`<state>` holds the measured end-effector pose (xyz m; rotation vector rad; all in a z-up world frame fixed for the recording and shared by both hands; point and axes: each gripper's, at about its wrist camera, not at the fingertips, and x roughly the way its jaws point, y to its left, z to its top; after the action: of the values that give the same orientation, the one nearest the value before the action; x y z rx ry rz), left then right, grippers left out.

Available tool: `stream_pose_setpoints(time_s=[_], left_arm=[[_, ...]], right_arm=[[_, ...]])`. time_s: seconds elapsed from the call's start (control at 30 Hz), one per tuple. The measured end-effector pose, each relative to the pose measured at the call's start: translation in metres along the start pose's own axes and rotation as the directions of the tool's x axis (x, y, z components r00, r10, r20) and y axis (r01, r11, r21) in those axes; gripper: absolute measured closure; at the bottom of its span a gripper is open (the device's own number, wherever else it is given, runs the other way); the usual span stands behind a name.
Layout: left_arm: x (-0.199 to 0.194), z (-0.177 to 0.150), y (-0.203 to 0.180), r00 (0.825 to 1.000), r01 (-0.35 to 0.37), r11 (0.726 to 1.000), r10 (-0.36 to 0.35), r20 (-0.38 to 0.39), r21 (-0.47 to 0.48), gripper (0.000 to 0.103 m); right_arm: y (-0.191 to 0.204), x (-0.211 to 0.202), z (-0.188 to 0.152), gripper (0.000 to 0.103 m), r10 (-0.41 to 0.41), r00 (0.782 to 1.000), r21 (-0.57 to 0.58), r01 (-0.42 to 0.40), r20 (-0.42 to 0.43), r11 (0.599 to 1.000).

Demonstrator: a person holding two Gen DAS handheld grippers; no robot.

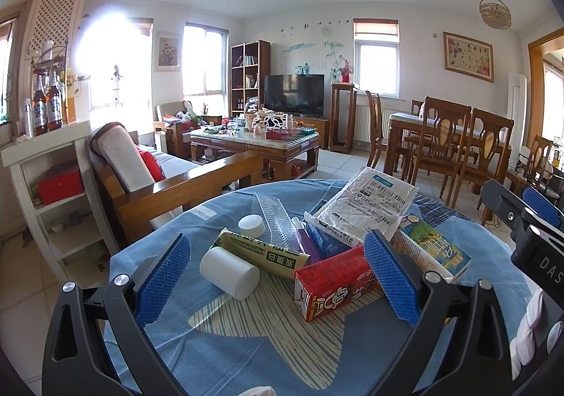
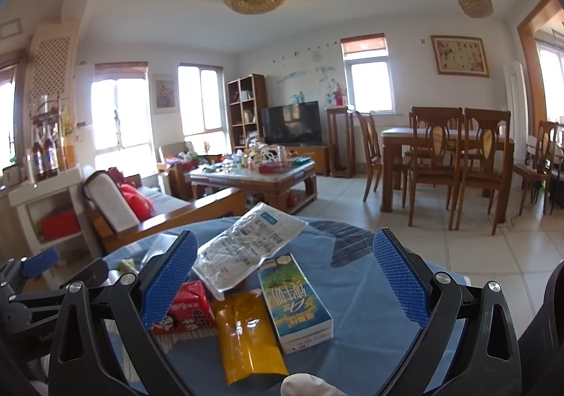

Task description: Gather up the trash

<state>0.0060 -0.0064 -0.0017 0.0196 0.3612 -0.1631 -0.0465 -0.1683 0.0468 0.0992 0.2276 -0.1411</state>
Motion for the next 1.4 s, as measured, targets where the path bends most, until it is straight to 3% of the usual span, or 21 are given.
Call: stream_pose_setpoints(time_s=[1.17,1.27,1.33,1.4], left_arm=[[0.000,-0.001,0.004,1.000,-0.004,1.000,0.004,-0.005,0.000,0.005],[0.003,-0.002,0.008,1.000,-0.002,1.000,0.002,-0.030,-0.003,0.005],[0.014,-0.002,0.012,0.993,0.035,0.999,-0.036,-0.114,-0.013,0.005],[0.027,-0.003,0.022,0.969,0.085,0.996,-0.087,-0.232,-0.021,0.005]], right_arm=[[0.000,-0.001,-0.003,0.005,0.001,1.000,0.017,-0.001,-0.010,1.000],[0.000,0.010,-0.004,0.005,0.034,0.997,0.034,-0.031,-0.072,0.999],[-0.003,0.021,-0.002,0.005,0.071,0.984,0.043,-0.065,-0.162,0.997],[-0.008,0.038,0.000,0.005,0.099,0.951,0.046,-0.089,-0.294,0.995]])
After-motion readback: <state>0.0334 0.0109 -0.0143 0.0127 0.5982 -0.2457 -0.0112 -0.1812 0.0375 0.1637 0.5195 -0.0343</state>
